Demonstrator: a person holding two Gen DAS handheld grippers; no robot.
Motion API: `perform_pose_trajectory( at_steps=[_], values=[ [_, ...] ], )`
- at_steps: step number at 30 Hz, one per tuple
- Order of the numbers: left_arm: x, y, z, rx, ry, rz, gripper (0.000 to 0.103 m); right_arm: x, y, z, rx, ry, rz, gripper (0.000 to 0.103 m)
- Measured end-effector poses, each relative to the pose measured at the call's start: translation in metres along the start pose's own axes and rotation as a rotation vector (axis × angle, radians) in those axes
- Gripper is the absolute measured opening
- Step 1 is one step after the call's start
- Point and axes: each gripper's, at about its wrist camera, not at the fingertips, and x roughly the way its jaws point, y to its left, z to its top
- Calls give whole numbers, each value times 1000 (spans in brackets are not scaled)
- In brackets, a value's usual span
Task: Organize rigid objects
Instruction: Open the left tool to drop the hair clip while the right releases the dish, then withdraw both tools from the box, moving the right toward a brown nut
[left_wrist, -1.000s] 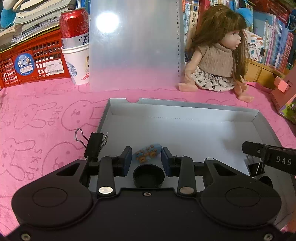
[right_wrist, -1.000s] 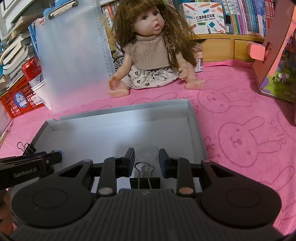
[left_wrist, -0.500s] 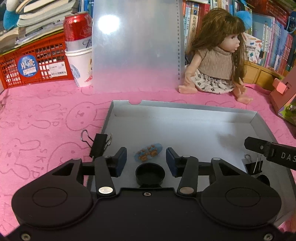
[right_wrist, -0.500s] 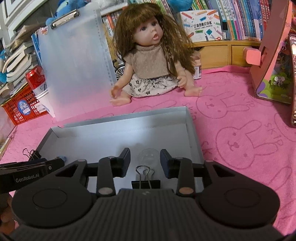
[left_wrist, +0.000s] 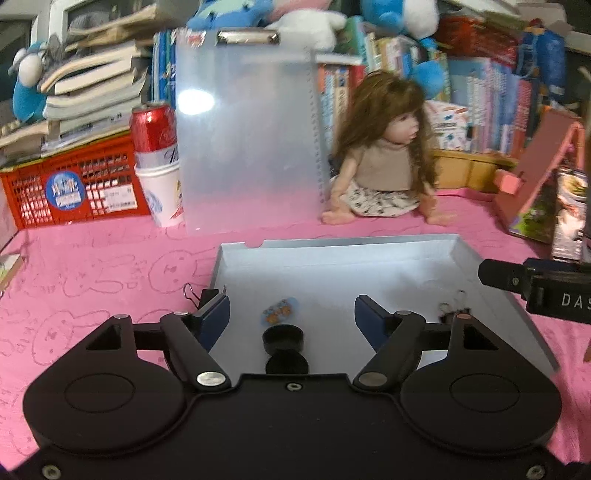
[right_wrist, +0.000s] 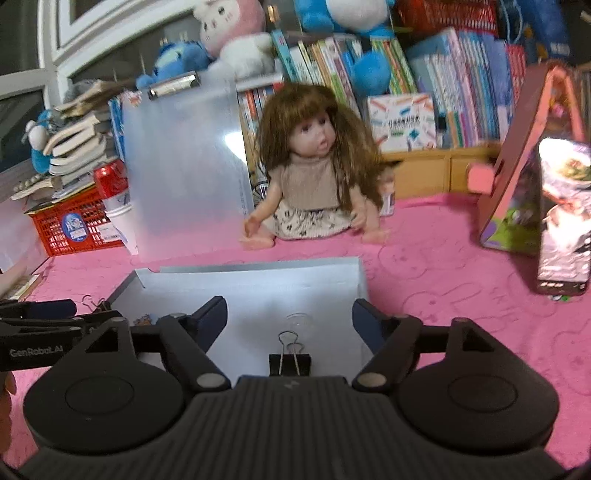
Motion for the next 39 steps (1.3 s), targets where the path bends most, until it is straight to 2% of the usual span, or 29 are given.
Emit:
perform_pose_trajectory(
  at_steps=[6, 10, 17, 28, 33, 39],
  values=[
    [-40, -4, -19, 32, -40, -44, 75, -40, -5, -16, -58, -65, -17, 87],
    [-68, -5, -40, 36, -60, -77, 76, -64, -6, -38, -93, -105, -40, 88],
    [-104, -5, -85, 45, -74, -99, 76, -92, -11, -85, -139, -113, -67, 88],
    [-124, -11, -144, 31, -42, -110, 76, -99, -16, -120, -121, -102, -60, 88],
    [-124, -19, -156, 62, -34, -108, 75, -94, -10, -128, -147, -89, -53, 88],
    [-119, -20, -161, 66, -23, -107, 69, -91, -3, -130, -191, -72, -59, 88]
  ],
)
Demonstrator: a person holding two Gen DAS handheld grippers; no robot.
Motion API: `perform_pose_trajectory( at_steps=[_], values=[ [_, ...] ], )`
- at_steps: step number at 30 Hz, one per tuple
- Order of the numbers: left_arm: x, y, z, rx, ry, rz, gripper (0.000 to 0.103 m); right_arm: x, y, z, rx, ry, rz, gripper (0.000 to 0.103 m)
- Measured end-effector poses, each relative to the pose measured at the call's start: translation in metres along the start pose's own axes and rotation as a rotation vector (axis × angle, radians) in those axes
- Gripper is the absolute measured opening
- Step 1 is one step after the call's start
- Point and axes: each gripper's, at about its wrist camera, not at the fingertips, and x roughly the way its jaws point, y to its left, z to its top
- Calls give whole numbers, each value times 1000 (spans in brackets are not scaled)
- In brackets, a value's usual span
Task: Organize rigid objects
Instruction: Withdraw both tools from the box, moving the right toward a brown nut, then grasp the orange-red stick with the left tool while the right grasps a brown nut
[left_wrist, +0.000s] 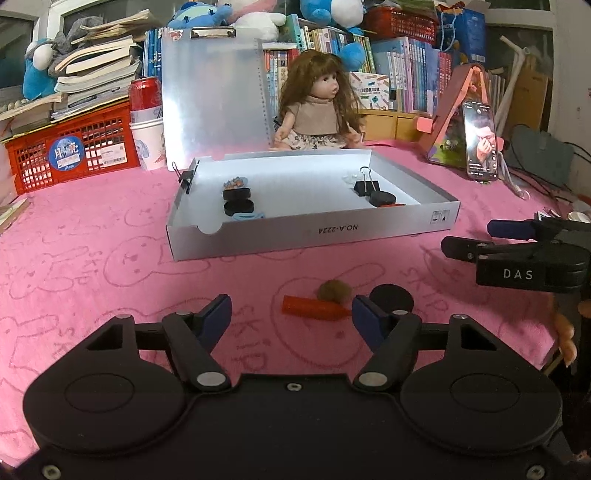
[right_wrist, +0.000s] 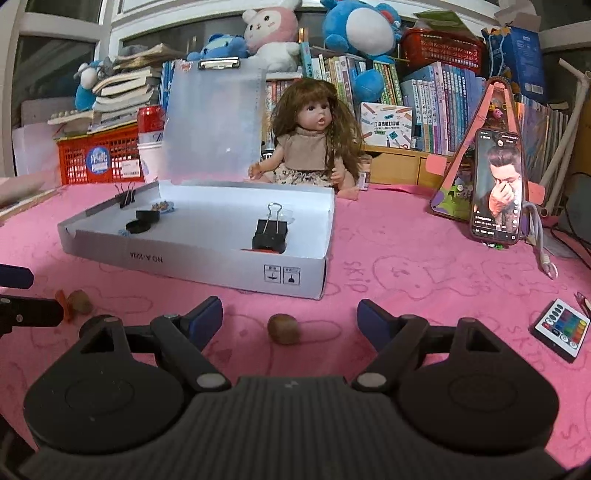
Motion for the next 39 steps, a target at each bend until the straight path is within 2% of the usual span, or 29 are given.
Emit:
perform_pose_trajectory(
  at_steps=[6, 8, 11, 14, 17, 19, 22, 27, 35, 36, 38, 39],
  values=[
    [3, -1, -1, 5, -1, -10, 63, 1, 2, -1, -10, 14, 1, 88],
    [5, 0, -1, -15, 5, -18, 57, 2, 3, -1, -15, 20, 6, 87],
    [8, 0, -2, -39, 12, -24, 52, 3, 4, -2, -26, 33, 12, 80],
    [8, -4, -3, -10, 3, -15, 44, 4, 4, -3, -32, 43, 19, 74],
    [8, -6, -4, 5, 1, -15, 41, 4, 4, -3, -36, 44, 31, 68],
    [8, -6, -4, 5, 1, -11, 41, 4, 5, -4, -36, 43, 41, 58],
    [7, -7, -3, 4, -2, 4, 22, 1, 8, -6, -35, 34, 55, 46],
    [8, -2, -1, -22, 12, 1, 21, 0, 15, -6, -42, 28, 59, 32],
    [7, -2, -1, -28, 6, -3, 23, -1, 14, -5, -16, 29, 52, 26],
    [7, -2, -1, -31, 1, -2, 24, -2, 14, -5, -8, 29, 54, 26],
    [6, -4, -1, -44, -10, 2, 45, -2, 13, -6, 0, 28, 54, 26],
    [5, -5, -1, -51, -15, 3, 46, -3, 13, -7, 1, 27, 53, 26]
  ],
)
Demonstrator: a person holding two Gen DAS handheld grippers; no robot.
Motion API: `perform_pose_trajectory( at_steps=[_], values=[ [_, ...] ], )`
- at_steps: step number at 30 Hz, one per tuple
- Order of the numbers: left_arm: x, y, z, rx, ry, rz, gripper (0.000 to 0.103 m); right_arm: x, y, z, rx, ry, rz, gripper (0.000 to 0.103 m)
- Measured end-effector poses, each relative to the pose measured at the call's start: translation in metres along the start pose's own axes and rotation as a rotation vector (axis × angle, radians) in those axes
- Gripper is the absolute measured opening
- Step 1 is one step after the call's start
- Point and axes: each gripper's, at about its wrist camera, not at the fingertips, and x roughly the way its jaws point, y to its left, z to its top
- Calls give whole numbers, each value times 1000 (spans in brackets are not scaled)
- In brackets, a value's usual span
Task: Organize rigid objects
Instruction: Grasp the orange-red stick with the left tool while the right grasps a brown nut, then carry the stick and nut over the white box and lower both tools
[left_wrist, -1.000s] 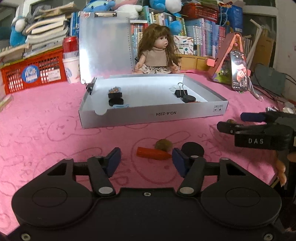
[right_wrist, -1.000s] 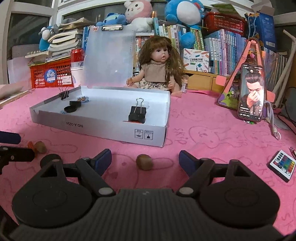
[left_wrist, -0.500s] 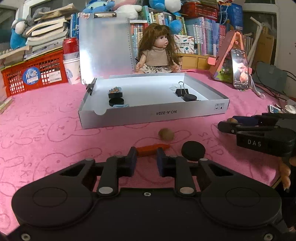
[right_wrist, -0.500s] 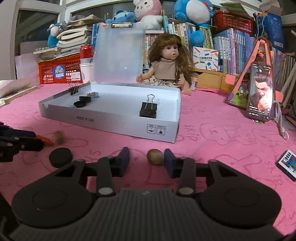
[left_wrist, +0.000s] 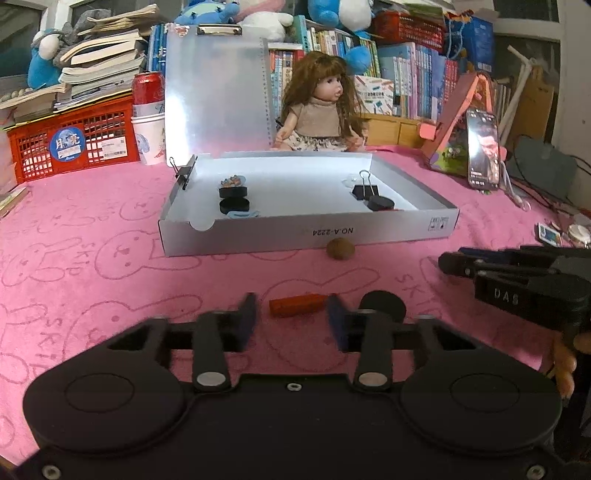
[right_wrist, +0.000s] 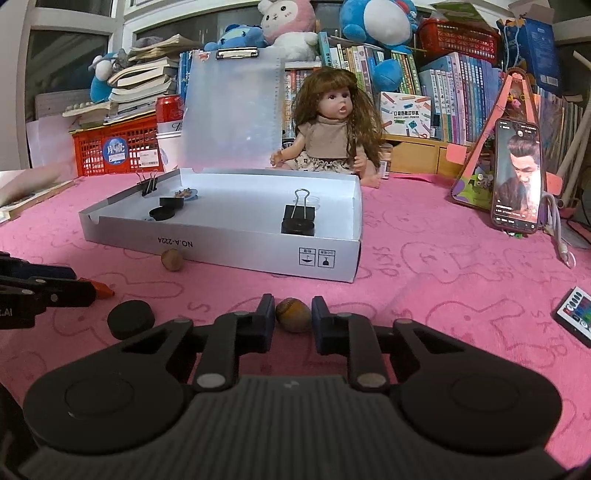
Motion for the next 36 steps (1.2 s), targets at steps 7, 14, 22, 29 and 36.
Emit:
perform_pose_trajectory(
  at_steps=[7, 14, 22, 29, 36],
  values=[
    [9, -8, -1, -56, 0, 17, 53, -2, 1, -1, 13, -6, 3, 26],
    [15, -17, -1, -56, -18, 91, 42, -2, 1, -2, 32, -13, -2, 26],
    [15, -8, 10, -78, 1, 100, 41, 0, 2, 5, 37, -13, -15, 25],
    [18, 8, 42, -88, -9, 103, 41, 5, -6, 29, 88, -25, -25, 25],
    [29, 25, 83, -105, -21, 93, 41, 19, -13, 58, 115, -22, -28, 25]
  ],
)
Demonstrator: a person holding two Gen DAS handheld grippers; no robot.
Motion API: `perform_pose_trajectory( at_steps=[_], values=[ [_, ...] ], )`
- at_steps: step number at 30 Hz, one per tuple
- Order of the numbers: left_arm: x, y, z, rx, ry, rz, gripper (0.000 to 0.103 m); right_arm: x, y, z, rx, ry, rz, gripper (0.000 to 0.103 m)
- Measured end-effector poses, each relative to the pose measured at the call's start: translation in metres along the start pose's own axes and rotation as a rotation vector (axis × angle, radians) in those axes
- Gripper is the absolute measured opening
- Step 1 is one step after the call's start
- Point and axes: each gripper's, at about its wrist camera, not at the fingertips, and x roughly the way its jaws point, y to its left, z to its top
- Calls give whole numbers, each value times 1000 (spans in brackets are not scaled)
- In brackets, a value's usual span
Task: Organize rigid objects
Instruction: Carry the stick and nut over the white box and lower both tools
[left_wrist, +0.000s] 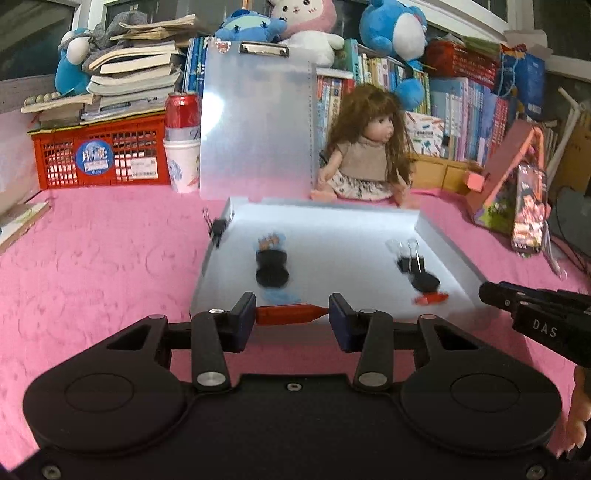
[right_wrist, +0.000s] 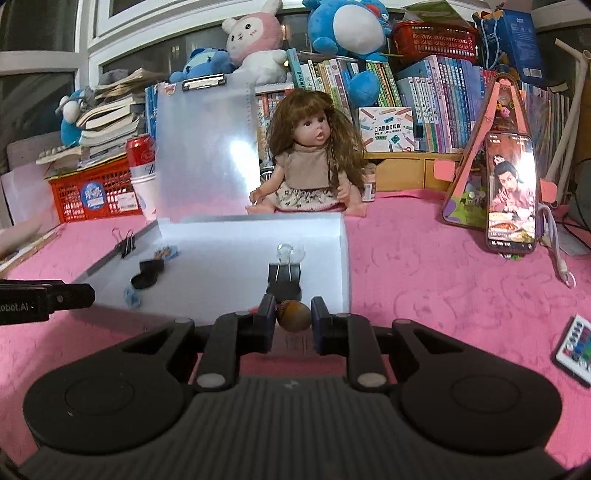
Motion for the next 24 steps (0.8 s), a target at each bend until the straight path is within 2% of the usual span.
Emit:
perform_pose_trajectory(
  at_steps=[8, 15, 20, 24],
  values=[
    [34, 7, 48, -12, 23, -23, 41, 36, -12, 43, 80, 56, 34, 25],
    [86, 13, 79, -51, 118, -36, 41, 85, -23, 77, 182, 167, 102, 25],
    [117, 16, 92, -52, 142, -13, 41, 121, -22, 93, 222, 224, 86, 25],
    [140, 19, 99, -60, 164, 0, 41, 143, -16, 99, 207, 249, 73, 25]
  ],
)
